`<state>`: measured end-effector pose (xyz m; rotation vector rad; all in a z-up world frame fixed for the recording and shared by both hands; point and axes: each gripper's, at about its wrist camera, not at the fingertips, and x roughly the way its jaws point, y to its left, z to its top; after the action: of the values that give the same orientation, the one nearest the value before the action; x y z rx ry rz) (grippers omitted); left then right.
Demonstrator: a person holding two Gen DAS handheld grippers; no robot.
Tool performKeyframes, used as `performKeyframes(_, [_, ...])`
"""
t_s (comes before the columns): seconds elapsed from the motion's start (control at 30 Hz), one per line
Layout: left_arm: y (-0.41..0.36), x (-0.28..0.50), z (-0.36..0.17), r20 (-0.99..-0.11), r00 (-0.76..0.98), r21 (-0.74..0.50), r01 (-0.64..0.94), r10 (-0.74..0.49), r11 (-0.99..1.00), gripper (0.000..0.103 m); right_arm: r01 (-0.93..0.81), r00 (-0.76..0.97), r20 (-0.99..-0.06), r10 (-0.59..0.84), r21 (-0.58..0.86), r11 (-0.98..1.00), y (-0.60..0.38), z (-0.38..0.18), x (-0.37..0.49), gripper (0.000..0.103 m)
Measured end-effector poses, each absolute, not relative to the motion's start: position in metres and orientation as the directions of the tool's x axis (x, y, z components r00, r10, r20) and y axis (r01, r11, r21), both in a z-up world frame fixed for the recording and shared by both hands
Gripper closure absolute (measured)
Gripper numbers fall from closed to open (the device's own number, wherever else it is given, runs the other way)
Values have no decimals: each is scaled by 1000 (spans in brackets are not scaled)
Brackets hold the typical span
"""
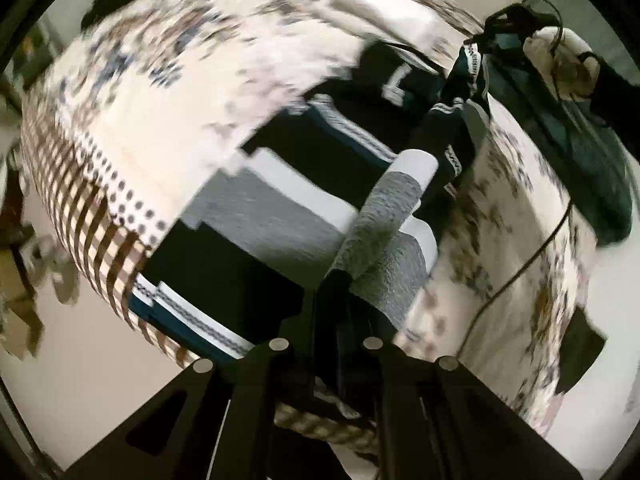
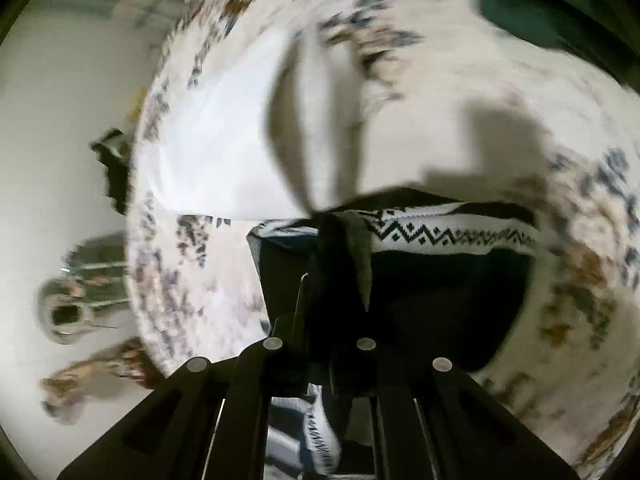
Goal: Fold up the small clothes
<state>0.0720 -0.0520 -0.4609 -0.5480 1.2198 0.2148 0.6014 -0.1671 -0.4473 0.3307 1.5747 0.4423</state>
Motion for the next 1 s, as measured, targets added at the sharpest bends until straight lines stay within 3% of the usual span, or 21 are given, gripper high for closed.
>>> performKeyframes(0.17, [27, 71, -503, -915, 351, -359, -480, -199, 801, 98, -103, -62, -941, 332, 336, 936, -67, -482, 601, 96])
performKeyframes(0.37, [85, 78, -562, -906, 327, -404, -474, -269, 783, 97, -108, -48, -977, 208, 212, 971, -13, -524, 602, 96])
performKeyframes(0.47, [94, 80, -586, -889, 299, -453, -456, -347, 766, 90, -115, -48, -985, 169, 173, 978, -9, -534, 601, 96])
performKeyframes(0.5, [96, 78, -589, -880, 294, -471, -447, -373, 760, 87, -121, -56, -984, 168, 174, 977, -8, -536, 601, 93])
performKeyframes(0.57, [99, 73, -592, -870, 281, -493, -445, -406, 748, 80, -120, -93, -973, 211, 222, 968, -10, -535, 597, 76])
performKeyframes(0.63, [103, 65, -591, -859, 274, -512, -457, -432, 727, 73, -105, -141, -941, 307, 322, 941, -21, -525, 585, 38])
performKeyframes(0.7, [106, 58, -586, -869, 262, -494, -485, -419, 721, 51, -99, -145, -928, 342, 358, 928, -36, -513, 570, 34])
performKeyframes(0.73, [109, 53, -582, -870, 261, -493, -501, -418, 712, 47, -106, -147, -923, 357, 373, 922, -44, -506, 558, 34])
performKeyframes(0.87, [119, 41, -569, -858, 305, -513, -545, -414, 663, 39, -160, -146, -927, 346, 367, 916, -92, -487, 480, 27])
performKeyframes(1.0, [111, 46, -571, -891, 270, -454, -541, -365, 708, 37, -173, -234, -916, 326, 369, 913, -137, -511, 370, 27])
